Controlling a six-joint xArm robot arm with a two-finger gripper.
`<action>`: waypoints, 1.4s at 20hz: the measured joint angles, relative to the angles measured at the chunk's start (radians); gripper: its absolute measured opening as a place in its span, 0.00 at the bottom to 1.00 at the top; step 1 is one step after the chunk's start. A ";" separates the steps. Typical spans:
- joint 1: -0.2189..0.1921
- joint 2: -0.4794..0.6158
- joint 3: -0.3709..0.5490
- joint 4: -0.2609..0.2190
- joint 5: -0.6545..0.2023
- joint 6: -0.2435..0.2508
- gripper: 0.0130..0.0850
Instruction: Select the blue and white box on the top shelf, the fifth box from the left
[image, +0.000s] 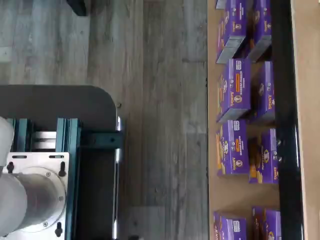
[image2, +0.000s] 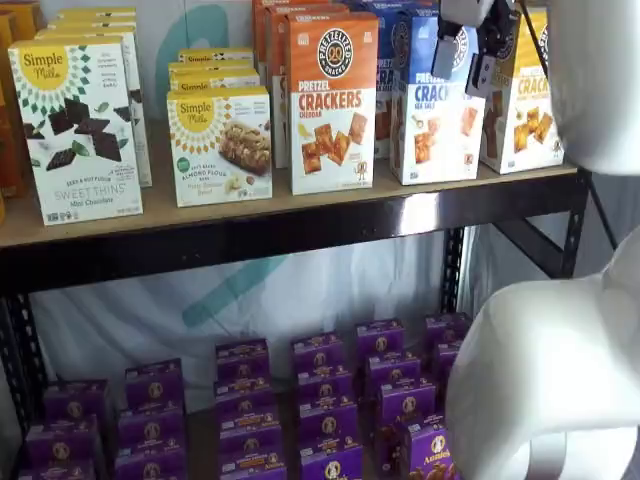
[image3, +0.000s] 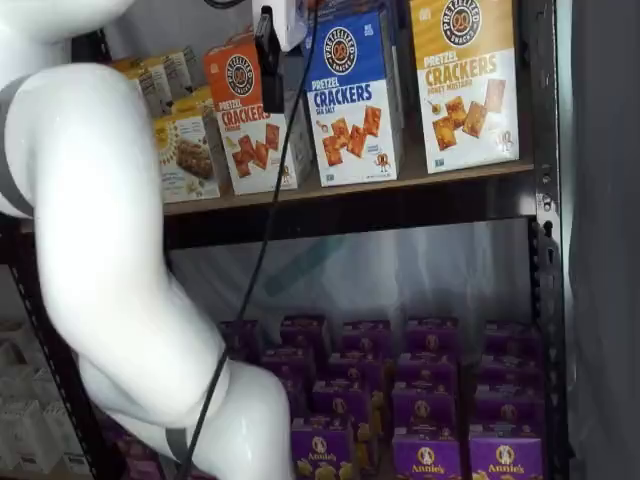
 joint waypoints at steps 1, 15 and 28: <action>0.011 -0.003 0.003 -0.016 -0.005 0.004 1.00; 0.038 -0.091 0.103 0.102 -0.144 0.072 1.00; -0.014 -0.077 0.085 0.270 -0.400 0.081 1.00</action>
